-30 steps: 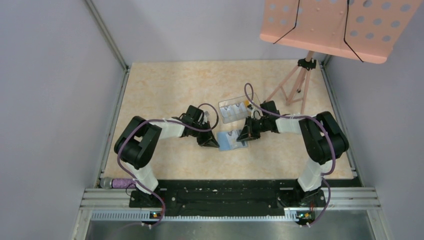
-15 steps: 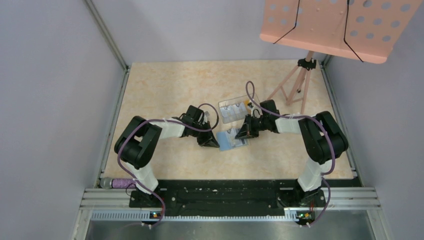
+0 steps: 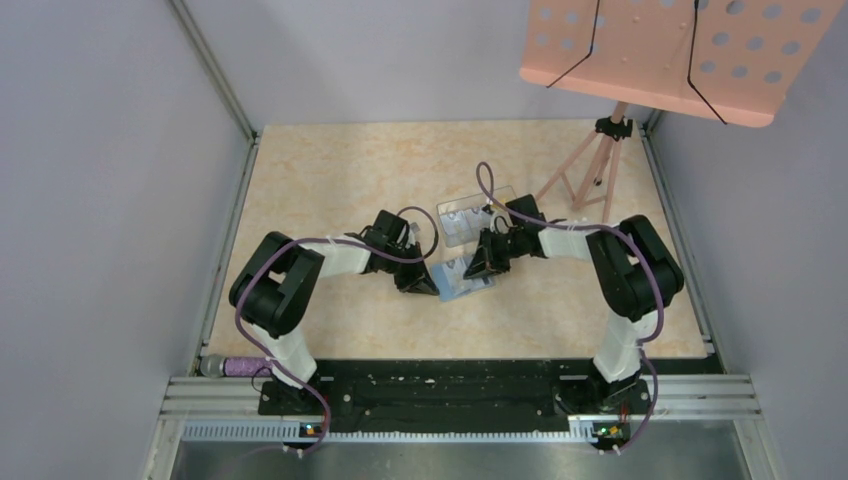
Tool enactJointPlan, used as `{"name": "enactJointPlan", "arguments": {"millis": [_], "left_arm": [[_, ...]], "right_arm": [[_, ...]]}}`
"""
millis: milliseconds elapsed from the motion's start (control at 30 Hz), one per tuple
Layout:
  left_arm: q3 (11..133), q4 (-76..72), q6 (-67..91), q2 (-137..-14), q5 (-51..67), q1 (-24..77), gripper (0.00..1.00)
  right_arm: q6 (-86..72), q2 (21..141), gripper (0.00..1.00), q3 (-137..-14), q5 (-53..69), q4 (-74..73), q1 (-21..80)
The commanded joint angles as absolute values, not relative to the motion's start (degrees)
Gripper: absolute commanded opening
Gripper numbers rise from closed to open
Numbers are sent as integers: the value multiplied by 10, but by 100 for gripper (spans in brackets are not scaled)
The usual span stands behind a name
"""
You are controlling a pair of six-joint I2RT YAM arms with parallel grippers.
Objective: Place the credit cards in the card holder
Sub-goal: Insert the credit card into the card holder.
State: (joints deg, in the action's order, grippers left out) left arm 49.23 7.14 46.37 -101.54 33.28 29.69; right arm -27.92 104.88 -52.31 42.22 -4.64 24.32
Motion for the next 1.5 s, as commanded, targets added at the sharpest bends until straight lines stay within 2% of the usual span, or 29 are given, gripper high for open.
{"name": "enactJointPlan", "arguments": {"millis": [0, 267, 433, 600, 933, 1233, 1467], "left_arm": [[518, 87, 444, -1020, 318, 302, 0], [547, 119, 421, -1030, 312, 303, 0], [555, 127, 416, -1031, 311, 303, 0], [562, 138, 409, -1031, 308, 303, 0], [578, 148, 401, -1042, 308, 302, 0], [586, 141, 406, -1046, 320, 303, 0], [595, 141, 408, -1051, 328, 307, 0]], "right_arm": [[-252, 1064, 0, -543, 397, -144, 266], [-237, 1085, 0, -572, 422, -191, 280], [-217, 1063, 25, -600, 360, -245, 287], [-200, 1037, 40, -628, 313, -291, 291], [-182, 1014, 57, -658, 288, -329, 293], [-177, 975, 78, -683, 255, -363, 293], [-180, 971, 78, -689, 210, -369, 293]]}}
